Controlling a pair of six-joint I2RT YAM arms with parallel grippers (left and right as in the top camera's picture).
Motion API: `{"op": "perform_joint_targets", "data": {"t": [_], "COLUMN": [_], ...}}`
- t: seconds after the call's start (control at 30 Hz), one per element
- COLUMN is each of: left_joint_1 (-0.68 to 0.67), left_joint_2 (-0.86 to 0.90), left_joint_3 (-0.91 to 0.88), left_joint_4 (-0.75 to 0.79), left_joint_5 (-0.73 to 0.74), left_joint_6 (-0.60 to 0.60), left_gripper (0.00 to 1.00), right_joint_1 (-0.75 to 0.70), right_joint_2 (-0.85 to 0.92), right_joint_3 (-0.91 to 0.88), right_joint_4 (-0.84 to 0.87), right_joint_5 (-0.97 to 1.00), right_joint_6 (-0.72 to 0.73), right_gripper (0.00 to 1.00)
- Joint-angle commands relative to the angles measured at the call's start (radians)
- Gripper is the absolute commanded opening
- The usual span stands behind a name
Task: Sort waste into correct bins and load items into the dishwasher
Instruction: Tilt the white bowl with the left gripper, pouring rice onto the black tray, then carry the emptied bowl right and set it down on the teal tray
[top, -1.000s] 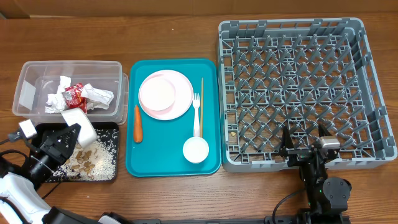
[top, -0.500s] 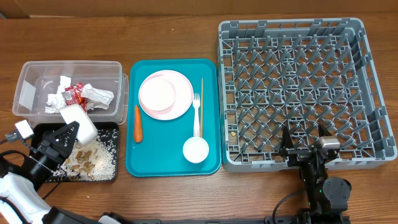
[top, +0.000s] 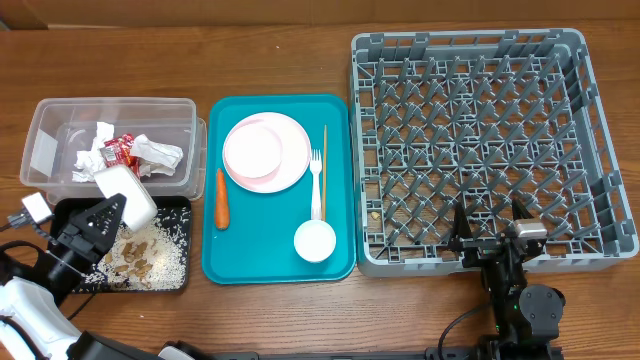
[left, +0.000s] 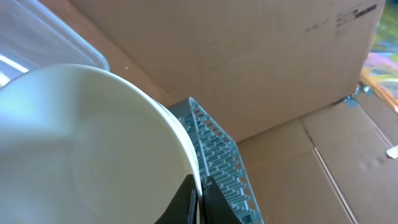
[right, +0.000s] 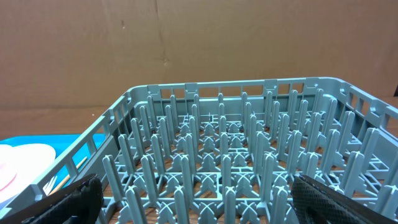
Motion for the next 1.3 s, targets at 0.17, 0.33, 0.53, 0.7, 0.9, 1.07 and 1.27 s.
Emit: {"op": "perform_joint_targets", "data": {"t": [0.17,0.33,0.53,0.7,0.9,1.07,1.27], "left_joint_1": [0.009,0.004,0.003,0.003,0.001,-0.049,-0.249], "left_joint_2": [0.019,0.019,0.019,0.014,-0.045,-0.145,-0.265], "left_joint_3": [0.002,0.002,0.002,0.019,0.094,0.137,0.159], "left_joint_4": [-0.027,0.013,0.002,0.002,-0.040,-0.033,0.010], "left_joint_5": [-0.024,-0.096,-0.190,-0.225,-0.330,-0.446,-0.666], "left_joint_6": [-0.048,-0.035,-0.056,-0.083,-0.152,-0.264,-0.431], "left_gripper": [0.04,0.04,0.04,0.04,0.04,0.04,0.04], "right_joint_1": [-0.003,-0.003,-0.004,-0.004,-0.003,-0.004,-0.004], "right_joint_2": [-0.011,-0.012,-0.012,-0.012,-0.011,-0.011,-0.012], "right_joint_3": [-0.011,-0.011,-0.011,-0.011,-0.011,-0.011,-0.011], "right_joint_4": [0.008,0.008,0.008,0.008,0.008,0.008,0.008], "right_joint_5": [-0.001,-0.001,-0.001,-0.001,-0.001,-0.001,-0.001], "right_joint_6": [0.003,0.003,0.003,0.003,0.004,0.003,0.003], "right_gripper": [1.00,1.00,1.00,1.00,1.00,1.00,1.00]}}
